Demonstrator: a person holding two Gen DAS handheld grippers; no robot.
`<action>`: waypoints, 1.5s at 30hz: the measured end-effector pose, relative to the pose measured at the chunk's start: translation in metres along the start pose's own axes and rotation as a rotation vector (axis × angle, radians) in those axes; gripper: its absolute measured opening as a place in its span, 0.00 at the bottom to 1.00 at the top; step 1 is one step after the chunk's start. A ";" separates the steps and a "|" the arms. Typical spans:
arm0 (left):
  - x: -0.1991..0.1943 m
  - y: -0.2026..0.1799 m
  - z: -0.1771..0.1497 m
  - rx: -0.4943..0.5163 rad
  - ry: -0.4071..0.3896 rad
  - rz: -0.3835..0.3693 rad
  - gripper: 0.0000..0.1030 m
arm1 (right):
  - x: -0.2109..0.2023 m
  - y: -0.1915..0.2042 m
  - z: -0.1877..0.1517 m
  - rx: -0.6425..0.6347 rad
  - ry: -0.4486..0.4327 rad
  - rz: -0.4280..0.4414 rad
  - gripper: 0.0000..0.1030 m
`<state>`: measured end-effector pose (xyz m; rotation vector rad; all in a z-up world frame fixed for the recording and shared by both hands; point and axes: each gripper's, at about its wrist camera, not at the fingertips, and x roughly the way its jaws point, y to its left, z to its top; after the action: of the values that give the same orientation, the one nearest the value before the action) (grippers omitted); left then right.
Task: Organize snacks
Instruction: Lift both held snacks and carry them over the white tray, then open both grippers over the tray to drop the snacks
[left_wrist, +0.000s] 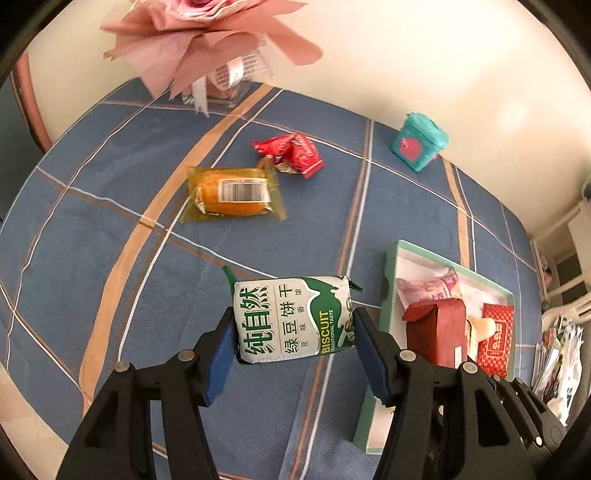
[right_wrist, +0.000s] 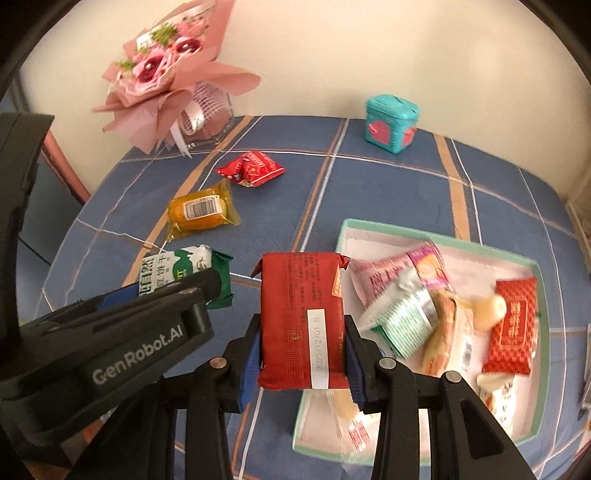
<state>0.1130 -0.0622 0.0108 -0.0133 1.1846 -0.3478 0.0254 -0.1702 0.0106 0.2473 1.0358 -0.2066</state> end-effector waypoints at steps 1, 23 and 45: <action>-0.001 -0.004 -0.001 0.007 -0.001 -0.001 0.61 | -0.003 -0.003 -0.002 0.011 0.000 0.002 0.41; -0.012 -0.090 -0.029 0.156 -0.015 -0.072 0.61 | -0.039 -0.115 -0.015 0.192 -0.022 -0.109 0.41; 0.012 -0.177 -0.082 0.434 0.072 -0.052 0.61 | -0.044 -0.191 -0.037 0.337 0.026 -0.162 0.41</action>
<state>-0.0030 -0.2190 0.0023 0.3487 1.1611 -0.6502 -0.0809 -0.3392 0.0110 0.4721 1.0450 -0.5279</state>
